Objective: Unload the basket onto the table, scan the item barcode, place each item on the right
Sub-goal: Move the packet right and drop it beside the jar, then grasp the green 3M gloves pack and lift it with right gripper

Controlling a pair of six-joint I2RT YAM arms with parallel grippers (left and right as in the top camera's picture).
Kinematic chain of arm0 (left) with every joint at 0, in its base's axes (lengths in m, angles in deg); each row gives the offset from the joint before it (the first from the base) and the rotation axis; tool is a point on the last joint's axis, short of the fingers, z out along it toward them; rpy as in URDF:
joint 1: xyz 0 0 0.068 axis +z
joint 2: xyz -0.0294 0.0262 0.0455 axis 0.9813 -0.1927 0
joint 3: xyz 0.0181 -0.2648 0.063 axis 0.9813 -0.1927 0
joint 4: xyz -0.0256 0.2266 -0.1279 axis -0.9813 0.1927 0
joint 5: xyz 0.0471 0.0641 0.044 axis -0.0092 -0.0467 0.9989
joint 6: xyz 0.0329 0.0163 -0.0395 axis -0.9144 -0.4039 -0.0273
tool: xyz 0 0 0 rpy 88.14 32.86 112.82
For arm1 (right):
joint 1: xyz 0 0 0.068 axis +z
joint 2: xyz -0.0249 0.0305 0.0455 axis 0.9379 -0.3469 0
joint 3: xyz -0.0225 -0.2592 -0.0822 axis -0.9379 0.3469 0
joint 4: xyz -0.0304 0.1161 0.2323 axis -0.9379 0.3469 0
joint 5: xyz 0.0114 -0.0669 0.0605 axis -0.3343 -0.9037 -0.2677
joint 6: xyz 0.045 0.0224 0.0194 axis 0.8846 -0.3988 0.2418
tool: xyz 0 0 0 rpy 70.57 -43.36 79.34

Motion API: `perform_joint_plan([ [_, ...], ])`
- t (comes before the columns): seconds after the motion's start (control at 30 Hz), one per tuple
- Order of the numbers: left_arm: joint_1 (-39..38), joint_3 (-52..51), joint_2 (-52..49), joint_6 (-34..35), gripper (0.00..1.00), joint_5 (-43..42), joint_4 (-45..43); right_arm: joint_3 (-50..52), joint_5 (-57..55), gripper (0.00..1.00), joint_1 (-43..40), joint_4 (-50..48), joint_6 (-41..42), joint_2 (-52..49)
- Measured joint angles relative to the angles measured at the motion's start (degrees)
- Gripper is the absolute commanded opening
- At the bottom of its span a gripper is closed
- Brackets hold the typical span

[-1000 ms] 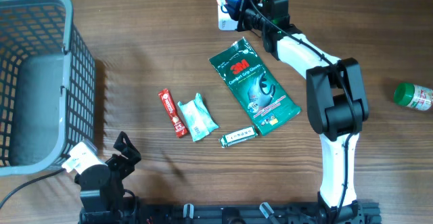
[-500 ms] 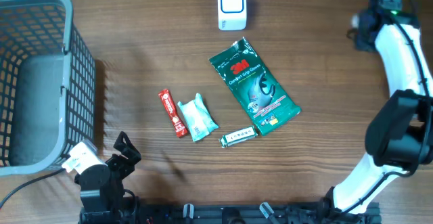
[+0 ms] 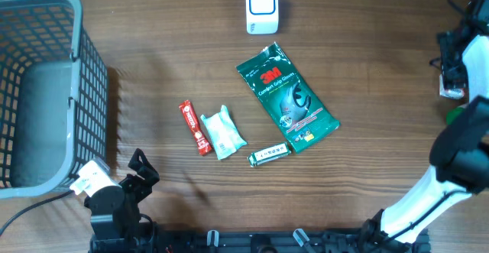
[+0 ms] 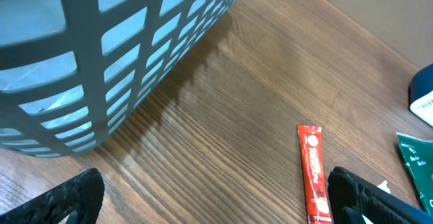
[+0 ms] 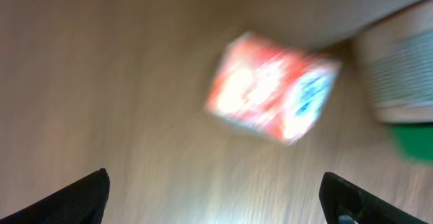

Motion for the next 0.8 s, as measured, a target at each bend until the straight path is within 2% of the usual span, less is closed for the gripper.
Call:
perform_joint_plan([
  [0.03,0.00,0.00,0.00,0.00,1.00,0.00,-0.04,-0.72,8.63,1.00,1.20,1.36,-6.36,2.93],
  [0.13,0.00,0.00,0.00,0.00,1.00,0.00,-0.02,-1.18,23.28,1.00,6.32,3.56,-20.02,5.01],
  [0.2,0.00,0.00,0.00,0.00,1.00,0.02,0.00,0.31,29.38,1.00,14.32,3.87,-31.50,4.98],
  [0.27,0.00,0.00,0.00,0.00,1.00,0.00,-0.02,2.71,28.50,1.00,24.13,3.69,-38.95,4.98],
  [0.33,0.00,0.00,0.00,0.00,1.00,0.00,0.00,5.35,20.87,1.00,33.73,2.60,-42.49,4.98],
  [0.37,0.00,0.00,0.00,0.00,1.00,0.02,0.00,8.20,14.29,1.00,41.09,2.47,-44.09,4.98],
  [0.43,0.00,0.00,0.00,0.00,1.00,0.02,0.00,11.06,10.40,0.99,44.65,1.77,-45.46,4.98],
  [0.6,0.00,0.00,0.00,0.00,1.00,0.02,0.00,18.38,7.13,1.00,47.34,-5.22,-49.37,4.98],
  [0.8,0.00,0.00,0.00,0.00,1.00,0.00,-0.02,19.30,10.67,1.00,47.36,-7.48,-53.99,4.83],
])
